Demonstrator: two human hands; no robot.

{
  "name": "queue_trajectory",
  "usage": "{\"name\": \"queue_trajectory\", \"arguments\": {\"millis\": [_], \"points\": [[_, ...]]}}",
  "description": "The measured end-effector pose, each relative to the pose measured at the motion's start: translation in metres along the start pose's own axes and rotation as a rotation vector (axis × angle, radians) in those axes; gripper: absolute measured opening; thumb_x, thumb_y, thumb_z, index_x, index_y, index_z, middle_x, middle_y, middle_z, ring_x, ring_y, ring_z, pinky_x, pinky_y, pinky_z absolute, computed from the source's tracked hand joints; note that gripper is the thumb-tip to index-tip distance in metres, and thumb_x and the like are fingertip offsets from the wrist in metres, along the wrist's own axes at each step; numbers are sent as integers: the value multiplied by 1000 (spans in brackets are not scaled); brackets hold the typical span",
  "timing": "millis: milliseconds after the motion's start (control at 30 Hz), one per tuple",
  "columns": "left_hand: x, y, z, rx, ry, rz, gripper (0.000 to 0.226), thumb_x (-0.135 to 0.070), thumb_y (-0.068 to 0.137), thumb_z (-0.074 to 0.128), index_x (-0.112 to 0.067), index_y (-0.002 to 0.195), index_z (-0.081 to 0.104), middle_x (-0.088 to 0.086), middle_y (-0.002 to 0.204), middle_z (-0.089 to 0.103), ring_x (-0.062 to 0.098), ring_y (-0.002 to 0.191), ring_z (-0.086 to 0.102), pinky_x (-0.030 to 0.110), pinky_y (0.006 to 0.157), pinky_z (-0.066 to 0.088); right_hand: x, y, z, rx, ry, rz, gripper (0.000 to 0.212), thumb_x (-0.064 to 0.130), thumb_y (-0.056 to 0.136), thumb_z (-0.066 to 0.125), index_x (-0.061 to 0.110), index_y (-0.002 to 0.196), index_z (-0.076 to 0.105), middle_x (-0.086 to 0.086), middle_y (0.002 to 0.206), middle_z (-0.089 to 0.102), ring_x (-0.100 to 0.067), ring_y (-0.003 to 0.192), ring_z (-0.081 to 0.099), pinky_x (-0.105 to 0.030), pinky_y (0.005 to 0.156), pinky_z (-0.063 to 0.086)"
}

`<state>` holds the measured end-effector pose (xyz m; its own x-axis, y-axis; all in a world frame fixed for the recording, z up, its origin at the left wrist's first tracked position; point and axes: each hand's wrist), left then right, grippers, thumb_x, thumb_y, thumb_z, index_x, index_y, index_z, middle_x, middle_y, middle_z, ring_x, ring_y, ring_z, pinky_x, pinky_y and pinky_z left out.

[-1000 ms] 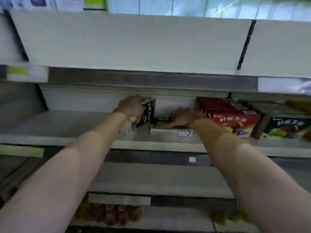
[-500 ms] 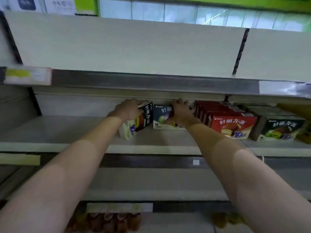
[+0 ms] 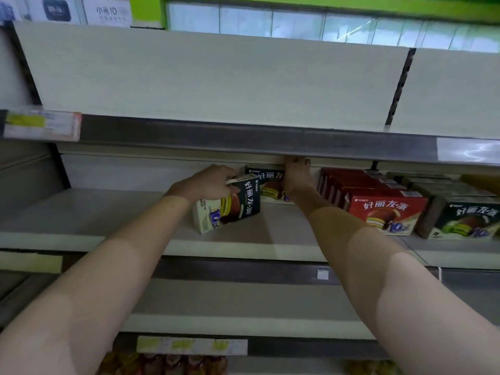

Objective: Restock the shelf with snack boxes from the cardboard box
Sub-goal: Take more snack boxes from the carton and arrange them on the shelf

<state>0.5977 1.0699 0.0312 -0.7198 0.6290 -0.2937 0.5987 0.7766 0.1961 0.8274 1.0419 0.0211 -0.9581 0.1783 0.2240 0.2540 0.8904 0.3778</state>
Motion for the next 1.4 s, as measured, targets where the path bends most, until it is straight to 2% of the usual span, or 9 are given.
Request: {"name": "queue_trajectory", "arguments": {"millis": [167, 300, 467, 633, 733, 833, 1033, 1133, 1400], "points": [[-1, -2, -5, -124, -31, 45, 17, -29, 87, 73, -20, 91, 59, -2, 92, 61, 19, 88, 61, 24, 61, 37, 1, 2, -15, 43, -45, 37, 44, 24, 93, 60, 9, 133, 51, -20, 137, 49, -39, 133, 38, -54, 113, 28], [-10, 0, -3, -88, -59, 96, 24, -35, 84, 76, -19, 95, 62, 0, 95, 66, 22, 88, 64, 34, 75, 52, 4, 2, -28, -4, -56, -18, 6, 21, 96, 45, 18, 96, 50, -17, 119, 59, -34, 122, 48, -48, 107, 33], [-36, -1, -1, -25, -183, 173, 28, -30, 83, 78, -28, 106, 63, -3, 103, 61, 18, 96, 61, 29, 76, 46, 1, -10, -41, 66, 133, -90, 12, 18, 97, 51, 16, 95, 63, -11, 105, 67, -24, 91, 62, -22, 71, 39], [-39, -8, -7, 94, -147, 195, 38, -17, 80, 78, -47, 89, 57, -13, 105, 61, 12, 98, 59, 32, 82, 47, -9, -26, -48, 286, 263, -75, 3, 9, 85, 68, 7, 86, 68, -12, 91, 69, -15, 67, 60, -21, 54, 46], [-37, -18, -12, 85, -255, 253, 39, 3, 85, 64, -35, 88, 65, -7, 97, 65, 9, 87, 61, 31, 79, 48, -8, -36, -47, 440, 307, -33, 14, 8, 86, 72, 4, 100, 71, -10, 73, 65, -16, 58, 61, -25, 52, 51], [-34, -30, -20, 100, -244, 286, 30, 18, 85, 53, -5, 94, 70, -2, 100, 64, 1, 85, 60, 18, 81, 47, -1, -43, -40, 486, 305, -34, 12, 8, 89, 69, 6, 101, 68, -9, 73, 63, -16, 62, 60, -24, 52, 50], [-30, -42, -28, 83, -324, 83, 22, -13, 97, 53, -21, 95, 74, -5, 109, 69, 15, 94, 65, 27, 75, 50, 18, -50, -30, 460, 281, -53, 31, 9, 87, 70, 17, 115, 59, -9, 90, 62, -17, 72, 60, -24, 54, 50], [-31, -48, -27, 106, -324, 95, 6, -22, 90, 68, -24, 96, 70, -5, 117, 65, 15, 111, 60, 31, 92, 45, 24, -49, -26, 362, 248, -83, 39, 7, 83, 72, 13, 118, 56, -8, 103, 62, -23, 87, 61, -26, 61, 46], [-32, -48, -26, 193, -474, 14, 52, 7, 80, 66, -21, 122, 55, 1, 130, 60, 18, 105, 67, 34, 76, 60, 24, -44, -27, 279, 253, -192, 65, 13, 78, 79, 13, 136, 49, -2, 118, 54, -22, 112, 53, -26, 83, 41]]}}
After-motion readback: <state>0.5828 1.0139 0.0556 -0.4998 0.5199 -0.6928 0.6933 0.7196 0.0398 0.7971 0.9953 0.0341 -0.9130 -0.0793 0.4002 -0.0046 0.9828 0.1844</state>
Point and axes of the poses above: each hand's wrist, its own y-axis towards the middle knuckle, its own z-axis out of the palm, x = y × z
